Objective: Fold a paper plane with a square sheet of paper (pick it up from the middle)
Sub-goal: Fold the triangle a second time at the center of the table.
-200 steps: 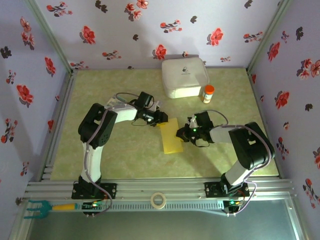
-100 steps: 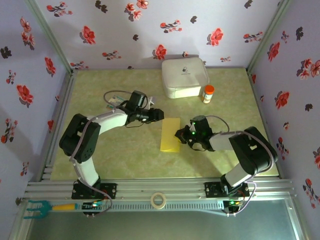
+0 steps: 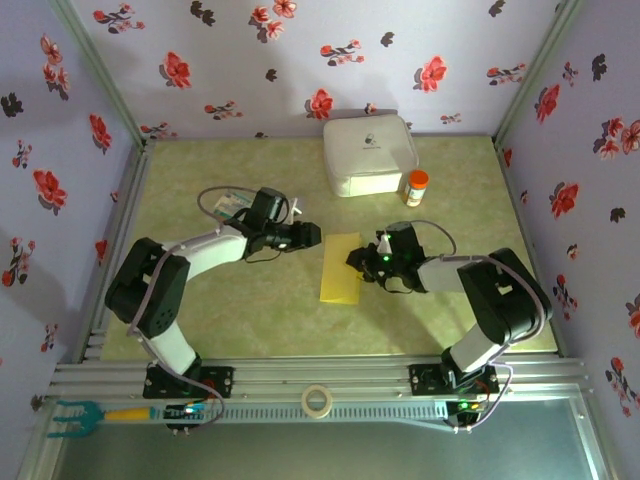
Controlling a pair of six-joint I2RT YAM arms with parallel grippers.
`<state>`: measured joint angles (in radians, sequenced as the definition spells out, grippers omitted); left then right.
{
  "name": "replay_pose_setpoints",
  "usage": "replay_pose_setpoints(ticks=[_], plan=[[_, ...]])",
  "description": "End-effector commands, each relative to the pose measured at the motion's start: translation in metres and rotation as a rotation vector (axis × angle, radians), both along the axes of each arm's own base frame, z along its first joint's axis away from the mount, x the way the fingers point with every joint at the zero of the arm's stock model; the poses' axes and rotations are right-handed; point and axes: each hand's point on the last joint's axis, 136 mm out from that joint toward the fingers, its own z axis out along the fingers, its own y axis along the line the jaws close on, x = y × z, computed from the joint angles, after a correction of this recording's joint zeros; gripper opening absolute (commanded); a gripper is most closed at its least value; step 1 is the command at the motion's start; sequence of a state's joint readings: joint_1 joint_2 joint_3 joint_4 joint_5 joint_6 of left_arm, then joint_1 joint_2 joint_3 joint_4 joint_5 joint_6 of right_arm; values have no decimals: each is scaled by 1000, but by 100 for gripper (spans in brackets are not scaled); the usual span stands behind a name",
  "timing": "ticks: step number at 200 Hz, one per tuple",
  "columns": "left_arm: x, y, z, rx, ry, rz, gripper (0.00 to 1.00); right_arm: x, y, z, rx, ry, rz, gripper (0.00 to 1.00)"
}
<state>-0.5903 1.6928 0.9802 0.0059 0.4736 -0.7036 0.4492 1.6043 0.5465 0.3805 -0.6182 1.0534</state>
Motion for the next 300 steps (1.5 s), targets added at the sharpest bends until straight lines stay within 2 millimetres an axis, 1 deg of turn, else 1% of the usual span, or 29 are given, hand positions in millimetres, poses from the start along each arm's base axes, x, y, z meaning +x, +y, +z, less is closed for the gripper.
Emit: replay_pose_setpoints(ticks=[1,25,44,73,86,108,127,144,158,168,184,211,235,249,264,285,300], plan=[[-1,-1,11,-8,-52,-13,45,-1,1,-3,-9,1,43,24],[-2,-1,19,-10,-78,-23,44,0,-1,-8,-16,16,38,18],[-6,4,26,1,-120,-20,43,-1,-1,-9,-23,31,39,15],[-10,14,33,30,-211,-6,43,-3,-5,-10,-53,36,44,14],[-12,16,36,41,-250,-9,43,-2,-8,-11,-63,33,39,16],[-13,18,43,43,-298,-11,43,-1,-8,-10,-57,34,35,15],[-16,14,47,36,-346,-25,43,-1,-8,-10,-51,33,32,13],[-20,7,51,24,-397,-51,42,-1,-7,-9,-50,30,32,11],[-28,-2,52,37,-453,-91,43,-1,-6,-8,-42,32,33,8],[-37,-11,51,55,-495,-135,43,-1,-6,-7,-40,32,34,8],[-53,-22,42,107,-550,-208,45,1,-5,-4,-31,26,29,7],[-81,-38,16,216,-633,-348,52,1,-4,-1,-12,25,21,7],[-106,-57,-2,303,-709,-486,54,1,-4,-2,-9,28,18,7],[-118,-64,-12,349,-734,-546,56,1,-4,-1,-7,28,17,7],[-125,-70,-18,371,-756,-568,57,1,-4,-2,-12,32,15,7],[-131,-74,-20,411,-800,-576,62,3,-3,-1,-8,32,12,7],[-132,-76,-21,446,-845,-604,67,4,-4,-1,-8,32,8,7]])
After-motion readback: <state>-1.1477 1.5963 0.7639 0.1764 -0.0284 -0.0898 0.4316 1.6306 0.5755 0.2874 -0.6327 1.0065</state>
